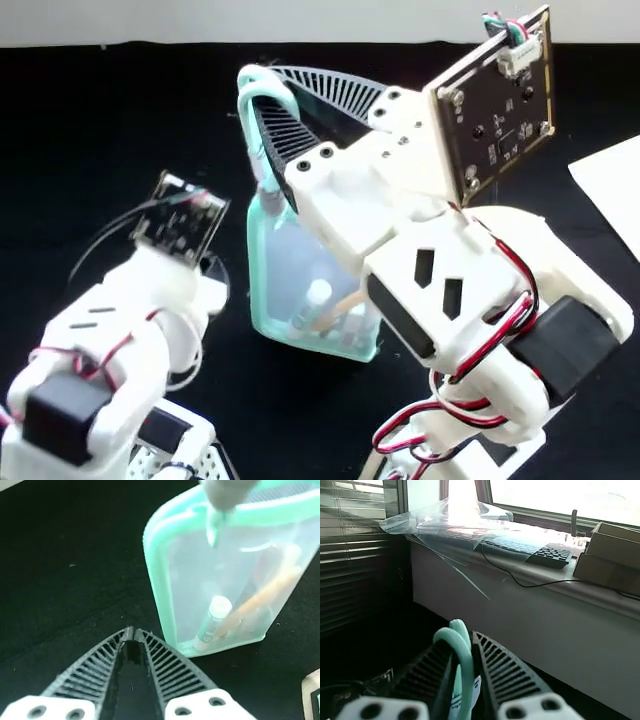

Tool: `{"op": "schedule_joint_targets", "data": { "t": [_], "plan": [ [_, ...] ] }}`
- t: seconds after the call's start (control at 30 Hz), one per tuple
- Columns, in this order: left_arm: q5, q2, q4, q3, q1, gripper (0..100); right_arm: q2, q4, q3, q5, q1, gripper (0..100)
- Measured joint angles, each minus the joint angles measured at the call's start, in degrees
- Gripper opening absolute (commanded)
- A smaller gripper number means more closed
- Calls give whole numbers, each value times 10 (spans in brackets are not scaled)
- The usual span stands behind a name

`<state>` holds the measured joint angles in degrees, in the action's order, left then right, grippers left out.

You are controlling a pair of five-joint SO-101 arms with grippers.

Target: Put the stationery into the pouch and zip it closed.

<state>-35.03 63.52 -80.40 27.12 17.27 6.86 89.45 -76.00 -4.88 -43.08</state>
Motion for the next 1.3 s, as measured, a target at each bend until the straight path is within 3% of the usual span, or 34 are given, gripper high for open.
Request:
{"op": "schedule_joint_targets", "data": {
  "t": [0.17,0.43,0.73,1.03,1.3],
  "plan": [
    [-62,-72,0,-56,-25,176,0,8,0,1,0,8],
    [-140,-127,3,-113,-116,200,0,48,0,32,0,8],
    [-159,-131,0,-114,-116,200,20,84,-41,99,-2,8],
    [-163,-131,-50,-114,-55,197,81,84,-79,101,-2,8],
    [-163,-131,-86,-120,-52,199,82,84,-79,101,-2,8]
  ]
}}
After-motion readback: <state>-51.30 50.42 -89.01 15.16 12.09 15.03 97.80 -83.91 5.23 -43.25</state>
